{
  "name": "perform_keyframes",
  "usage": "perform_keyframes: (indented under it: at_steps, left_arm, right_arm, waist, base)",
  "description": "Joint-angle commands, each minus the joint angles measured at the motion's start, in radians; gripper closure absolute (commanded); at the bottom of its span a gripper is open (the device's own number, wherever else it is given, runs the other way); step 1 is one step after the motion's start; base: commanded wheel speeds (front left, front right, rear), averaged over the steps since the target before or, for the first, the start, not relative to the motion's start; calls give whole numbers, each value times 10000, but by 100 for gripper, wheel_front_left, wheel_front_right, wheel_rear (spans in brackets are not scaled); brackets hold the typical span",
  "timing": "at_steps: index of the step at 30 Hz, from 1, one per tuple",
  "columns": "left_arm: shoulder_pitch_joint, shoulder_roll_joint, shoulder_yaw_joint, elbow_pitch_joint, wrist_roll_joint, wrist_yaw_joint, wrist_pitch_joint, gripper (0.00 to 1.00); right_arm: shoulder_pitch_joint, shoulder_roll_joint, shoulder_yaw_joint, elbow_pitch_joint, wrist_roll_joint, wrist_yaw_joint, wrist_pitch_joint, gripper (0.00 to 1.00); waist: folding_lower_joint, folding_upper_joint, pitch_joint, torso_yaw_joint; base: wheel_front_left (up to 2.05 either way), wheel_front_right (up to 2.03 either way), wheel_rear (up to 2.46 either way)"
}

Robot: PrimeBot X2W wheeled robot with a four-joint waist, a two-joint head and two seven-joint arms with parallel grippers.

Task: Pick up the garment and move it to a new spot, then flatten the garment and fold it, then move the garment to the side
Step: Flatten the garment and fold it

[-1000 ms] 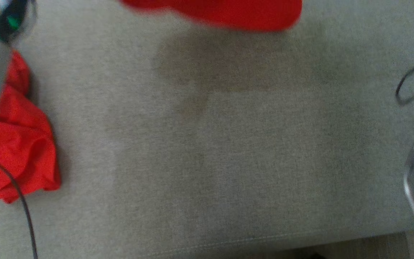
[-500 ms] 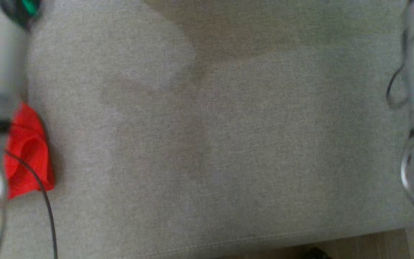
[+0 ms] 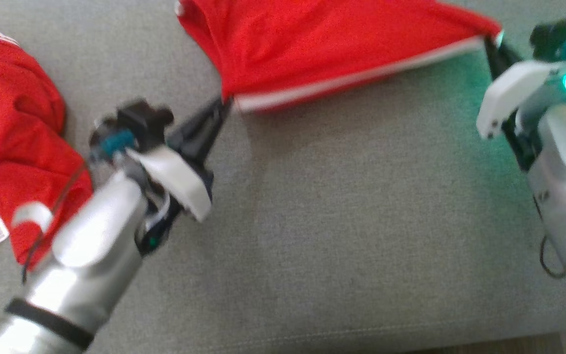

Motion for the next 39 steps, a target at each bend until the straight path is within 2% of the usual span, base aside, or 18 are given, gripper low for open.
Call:
perform_keyframes:
  at_steps: [1, 6, 7, 15, 22, 27, 32, 39]
  left_arm:
    - [-29, 525, 305, -313, -33, 90, -54, 100]
    - [1011, 624, 47, -593, 81, 90, -54, 100]
    - [1011, 624, 47, -593, 81, 90, -54, 100]
    - [2171, 643, -335, -1011, 476, 90, -54, 100]
    - [3263, 638, -319, -1597, 505, 90, -55, 100]
    - [3768, 906, -304, -2295, 537, 90, -55, 100]
    - [3604, 794, 61, -2640, 637, 90, -55, 100]
    - [2915, 527, 498, -2858, 874, 90, -55, 100]
  right_arm:
    - [322, -284, 429, -427, 428, -11, 190, 100]
    - [1746, -1337, 2216, -1603, 1890, -11, 1378, 100]
    - [1746, -1337, 2216, -1603, 1890, -11, 1378, 100]
    - [3554, -3305, 3731, -4108, 3988, -11, 2942, 100]
    - [5113, -4718, 3849, -5967, 5167, -11, 4114, 100]
    - [6158, -5827, 3340, -7521, 5594, -11, 4823, 100]
    - [6231, -5926, 2337, -8376, 5272, -11, 4913, 100]
    - [5331, -5499, 1513, -9322, 4407, -11, 5341, 100]
  waist:
    - [1, 0, -360, 61]
    - [1, 0, -969, 95]
    - [1, 0, -969, 95]
    - [1, 0, -1809, 38]
    - [1, 0, -2400, -57]
    - [1, 0, -2366, -81]
    - [1, 0, -2101, 4]
    - [1, 0, -1637, 286]
  base:
    - [0, 0, 0]
    - [0, 0, 0]
    - [0, 0, 0]
    - [0, 0, 0]
    - [0, 0, 0]
    - [0, 0, 0]
    - [0, 0, 0]
    - [0, 0, 0]
